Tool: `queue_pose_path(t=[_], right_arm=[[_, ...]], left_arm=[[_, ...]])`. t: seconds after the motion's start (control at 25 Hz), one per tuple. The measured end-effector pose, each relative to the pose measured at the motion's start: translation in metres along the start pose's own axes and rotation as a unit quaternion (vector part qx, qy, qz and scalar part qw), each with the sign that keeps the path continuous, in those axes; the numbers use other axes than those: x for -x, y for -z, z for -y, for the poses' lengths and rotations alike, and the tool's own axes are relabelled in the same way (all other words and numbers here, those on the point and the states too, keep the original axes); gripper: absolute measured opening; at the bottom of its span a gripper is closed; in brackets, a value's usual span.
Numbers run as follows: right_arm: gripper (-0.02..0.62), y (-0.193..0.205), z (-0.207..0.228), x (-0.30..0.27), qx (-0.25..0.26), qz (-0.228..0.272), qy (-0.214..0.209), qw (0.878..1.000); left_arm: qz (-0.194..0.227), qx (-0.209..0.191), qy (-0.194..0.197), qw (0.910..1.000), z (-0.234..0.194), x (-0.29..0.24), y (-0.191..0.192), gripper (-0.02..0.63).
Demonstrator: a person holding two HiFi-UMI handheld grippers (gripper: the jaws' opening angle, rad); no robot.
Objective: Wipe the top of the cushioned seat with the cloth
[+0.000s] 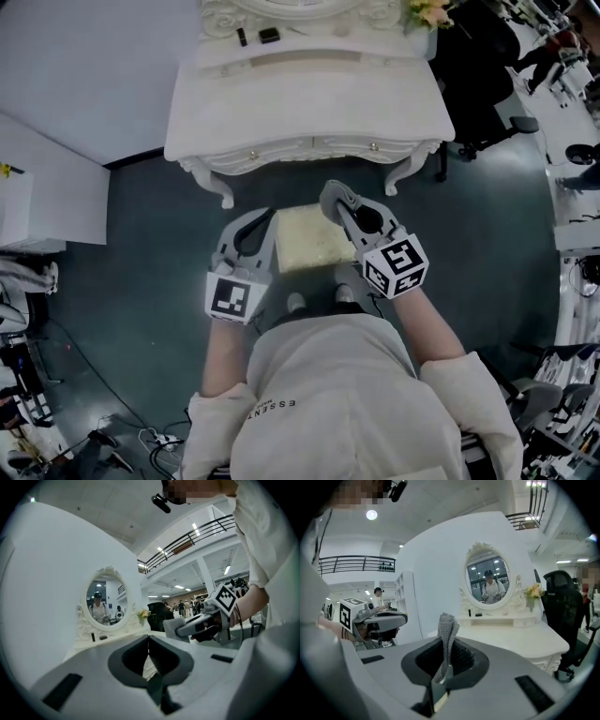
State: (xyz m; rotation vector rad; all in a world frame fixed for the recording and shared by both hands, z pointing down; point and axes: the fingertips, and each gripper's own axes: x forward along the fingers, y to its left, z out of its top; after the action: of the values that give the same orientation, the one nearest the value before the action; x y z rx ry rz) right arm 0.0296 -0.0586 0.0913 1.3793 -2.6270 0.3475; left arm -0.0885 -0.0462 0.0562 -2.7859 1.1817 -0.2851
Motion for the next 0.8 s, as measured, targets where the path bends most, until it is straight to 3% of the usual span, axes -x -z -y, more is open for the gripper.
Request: queue_pose_path(t=[0.4,0.8], right_arm=[[0.026,-0.074,0.004,0.014,0.049,0.078,0.008,0.996],[0.026,-0.091,-0.001,0.015,0.084,0.098,-0.008,0.992]], left_arm=[[0.03,-0.025,-0.022,0.999,-0.02,-0.003,-0.063,0.002],[0.034,-0.045,-0.038,0.9977,-0.029,-0.004,-0.073,0.003]])
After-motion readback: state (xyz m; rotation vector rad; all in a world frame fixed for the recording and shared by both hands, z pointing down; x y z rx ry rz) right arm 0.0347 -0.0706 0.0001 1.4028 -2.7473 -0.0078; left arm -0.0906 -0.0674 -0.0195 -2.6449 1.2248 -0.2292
